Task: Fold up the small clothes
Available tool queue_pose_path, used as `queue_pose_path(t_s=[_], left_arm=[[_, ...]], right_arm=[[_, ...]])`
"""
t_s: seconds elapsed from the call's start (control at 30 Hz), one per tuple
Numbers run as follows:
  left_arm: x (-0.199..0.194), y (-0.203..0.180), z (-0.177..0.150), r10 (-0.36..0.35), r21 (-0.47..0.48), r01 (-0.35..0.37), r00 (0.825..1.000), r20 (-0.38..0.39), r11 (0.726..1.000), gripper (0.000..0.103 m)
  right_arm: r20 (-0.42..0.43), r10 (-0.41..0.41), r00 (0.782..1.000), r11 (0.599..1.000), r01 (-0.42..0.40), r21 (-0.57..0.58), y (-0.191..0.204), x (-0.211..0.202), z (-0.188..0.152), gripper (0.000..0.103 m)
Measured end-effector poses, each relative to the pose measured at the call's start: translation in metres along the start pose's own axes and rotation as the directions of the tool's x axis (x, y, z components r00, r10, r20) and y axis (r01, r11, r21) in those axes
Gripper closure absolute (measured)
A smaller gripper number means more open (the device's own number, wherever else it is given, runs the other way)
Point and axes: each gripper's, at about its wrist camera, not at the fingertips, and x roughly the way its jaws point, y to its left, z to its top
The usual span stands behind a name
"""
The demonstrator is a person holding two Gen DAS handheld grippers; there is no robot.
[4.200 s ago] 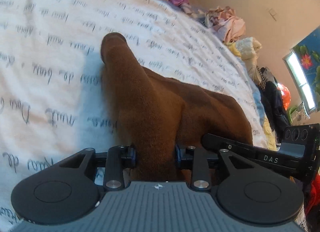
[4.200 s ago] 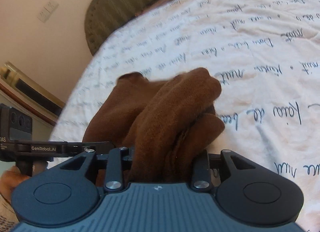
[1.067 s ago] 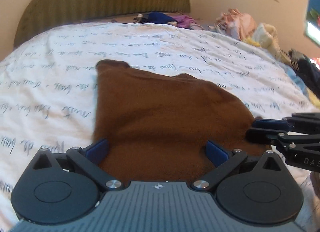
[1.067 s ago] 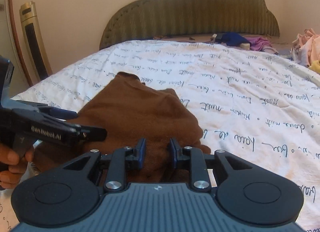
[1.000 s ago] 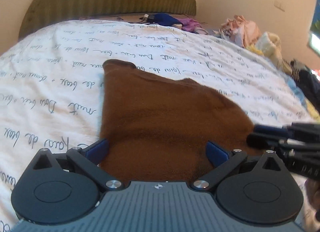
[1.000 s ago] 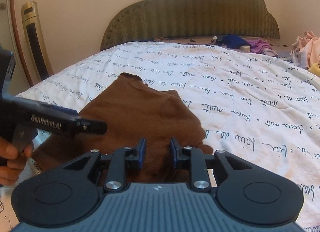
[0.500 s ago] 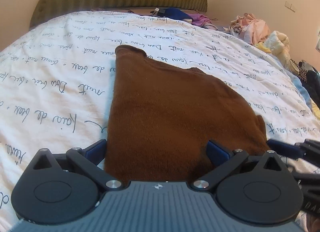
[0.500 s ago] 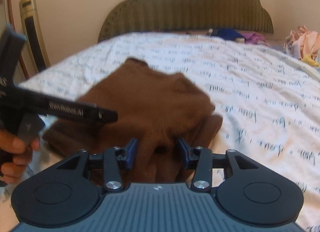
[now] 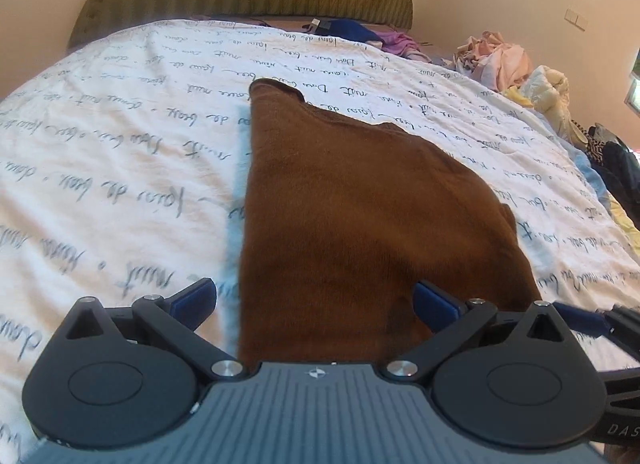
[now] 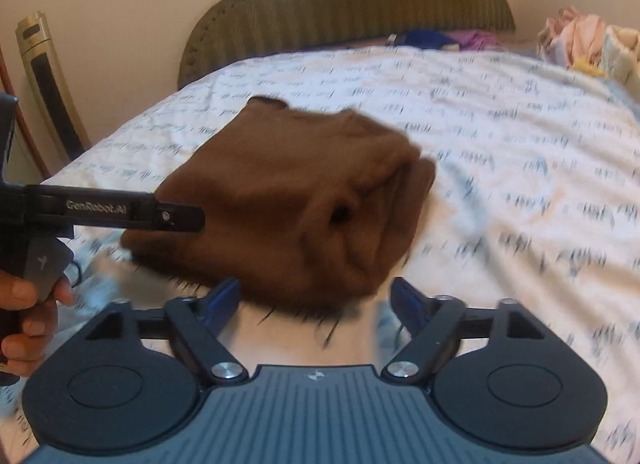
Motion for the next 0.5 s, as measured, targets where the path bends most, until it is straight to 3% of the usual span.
queue_pose_path(t_s=[0.27,0.33,0.5], left_arm=[[-0.026,0.025,-0.043,0.034,0.004,-0.034,0.999,-0.011,0.999,0.000],[-0.025,0.020,-0.048,0.055,0.061,-0.055,0.998,-0.003,0.997,0.000],[-0.028,0.007,-0.061,0.063,0.091,-0.064,0.998,0.012,0.994,0.001]], right_arm=[[0.013,-0.140,0.990,0.990,0.140,0.008,0.025,0.012,-0.025,0.001],[-0.006,-0.141,0.990,0.990,0.141,0.024,0.023,0.016,-0.024,0.000],[-0.004,-0.188,0.982,0.982,0.187,-0.021,0.030,0.021,-0.029,0.000]])
